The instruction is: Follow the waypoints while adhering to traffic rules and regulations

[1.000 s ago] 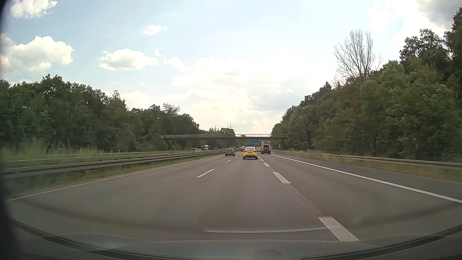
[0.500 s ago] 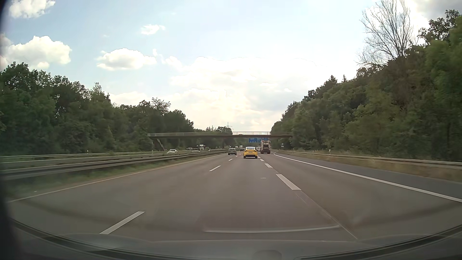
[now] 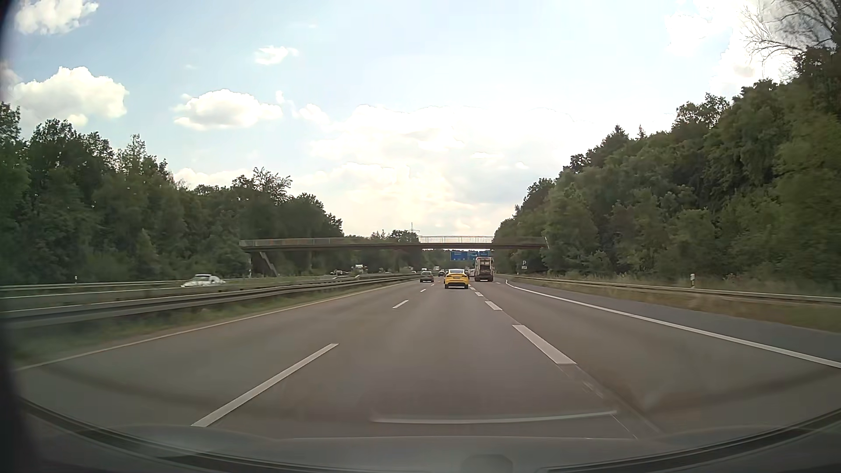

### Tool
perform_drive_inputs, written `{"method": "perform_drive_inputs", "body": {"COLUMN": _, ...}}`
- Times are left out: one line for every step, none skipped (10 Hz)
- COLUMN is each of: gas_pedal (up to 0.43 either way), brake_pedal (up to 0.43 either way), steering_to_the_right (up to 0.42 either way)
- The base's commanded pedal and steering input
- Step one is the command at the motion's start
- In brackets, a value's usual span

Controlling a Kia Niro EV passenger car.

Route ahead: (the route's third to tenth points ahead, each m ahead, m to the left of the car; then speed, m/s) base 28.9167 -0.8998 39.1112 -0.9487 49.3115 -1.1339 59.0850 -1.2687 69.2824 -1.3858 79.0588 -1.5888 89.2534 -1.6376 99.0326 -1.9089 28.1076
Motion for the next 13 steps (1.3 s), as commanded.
{"method": "perform_drive_inputs", "body": {"gas_pedal": 0.409, "brake_pedal": 0.030, "steering_to_the_right": 0.002}}
{"method": "perform_drive_inputs", "body": {"gas_pedal": 0.409, "brake_pedal": 0.030, "steering_to_the_right": 0.002}}
{"method": "perform_drive_inputs", "body": {"gas_pedal": 0.409, "brake_pedal": 0.030, "steering_to_the_right": 0.002}}
{"method": "perform_drive_inputs", "body": {"gas_pedal": 0.409, "brake_pedal": 0.030, "steering_to_the_right": 0.002}}
{"method": "perform_drive_inputs", "body": {"gas_pedal": 0.409, "brake_pedal": 0.030, "steering_to_the_right": 0.002}}
{"method": "perform_drive_inputs", "body": {"gas_pedal": 0.409, "brake_pedal": 0.030, "steering_to_the_right": 0.002}}
{"method": "perform_drive_inputs", "body": {"gas_pedal": 0.409, "brake_pedal": 0.030, "steering_to_the_right": 0.002}}
{"method": "perform_drive_inputs", "body": {"gas_pedal": 0.409, "brake_pedal": 0.030, "steering_to_the_right": 0.002}}
{"method": "perform_drive_inputs", "body": {"gas_pedal": 0.409, "brake_pedal": 0.030, "steering_to_the_right": 0.002}}
{"method": "perform_drive_inputs", "body": {"gas_pedal": 0.409, "brake_pedal": 0.030, "steering_to_the_right": 0.002}}
{"method": "perform_drive_inputs", "body": {"gas_pedal": 0.409, "brake_pedal": 0.030, "steering_to_the_right": 0.001}}
{"method": "perform_drive_inputs", "body": {"gas_pedal": 0.409, "brake_pedal": 0.030, "steering_to_the_right": 0.001}}
{"method": "perform_drive_inputs", "body": {"gas_pedal": 0.409, "brake_pedal": 0.030, "steering_to_the_right": 0.001}}
